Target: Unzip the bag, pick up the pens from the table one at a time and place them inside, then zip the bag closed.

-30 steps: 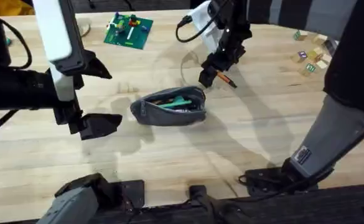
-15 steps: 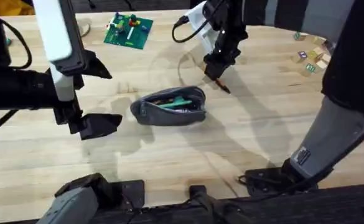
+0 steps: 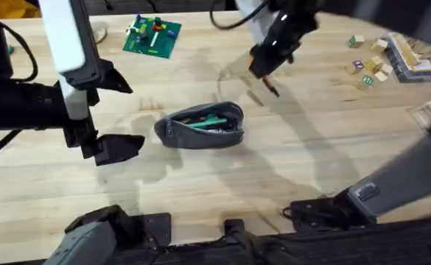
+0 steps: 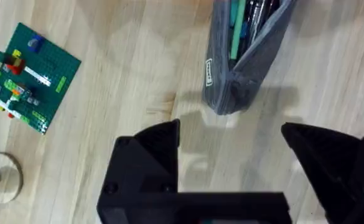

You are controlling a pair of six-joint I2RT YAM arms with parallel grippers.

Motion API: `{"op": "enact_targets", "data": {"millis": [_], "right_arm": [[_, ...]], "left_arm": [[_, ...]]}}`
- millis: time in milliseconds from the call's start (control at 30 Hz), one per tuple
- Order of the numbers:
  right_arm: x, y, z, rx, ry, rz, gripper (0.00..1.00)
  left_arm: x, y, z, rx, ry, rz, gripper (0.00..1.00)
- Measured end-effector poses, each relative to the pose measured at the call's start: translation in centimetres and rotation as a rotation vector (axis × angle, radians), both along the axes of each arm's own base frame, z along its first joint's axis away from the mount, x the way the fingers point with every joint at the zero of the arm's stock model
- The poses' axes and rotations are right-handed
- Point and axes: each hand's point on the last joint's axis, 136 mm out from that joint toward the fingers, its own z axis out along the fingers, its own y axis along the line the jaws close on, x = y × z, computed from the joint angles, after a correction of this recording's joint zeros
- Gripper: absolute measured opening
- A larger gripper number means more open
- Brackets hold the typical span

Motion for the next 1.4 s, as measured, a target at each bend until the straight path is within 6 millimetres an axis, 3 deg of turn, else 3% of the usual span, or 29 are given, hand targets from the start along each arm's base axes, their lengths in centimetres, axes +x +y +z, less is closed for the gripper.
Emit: {"op": "enact_targets", "data": {"millis": [100,233,400,667,1000,1133,1400], "right_arm": [[-0.5,-0.2,3.5,0.027,-0.075,0.000,0.034],[-1.7,-0.6,6.6,0.047,-0.131,0.001,0.034],[-3.8,-0.1,9.5,0.085,-0.169,0.067,0.034],[-9.2,3.0,12.6,0.187,-0.162,0.382,0.034],[-13.7,5.9,12.5,0.224,-0.106,0.776,0.034],[-14.2,7.1,11.9,0.229,-0.092,0.889,0.034],[-14.1,9.5,8.2,0.218,0.023,0.994,0.034]], "left_arm": [[0.0,0.0,0.0,0.000,0.000,0.000,0.993],[0.0,0.0,0.0,0.000,0.000,0.000,0.992],[0.0,0.0,0.0,0.000,0.000,0.000,0.993],[0.0,0.0,0.0,0.000,0.000,0.000,0.993],[0.0,0.0,0.0,0.000,0.000,0.000,0.993],[0.0,0.0,0.0,0.000,0.000,0.000,0.993],[0.0,0.0,0.0,0.000,0.000,0.000,0.993]]}}
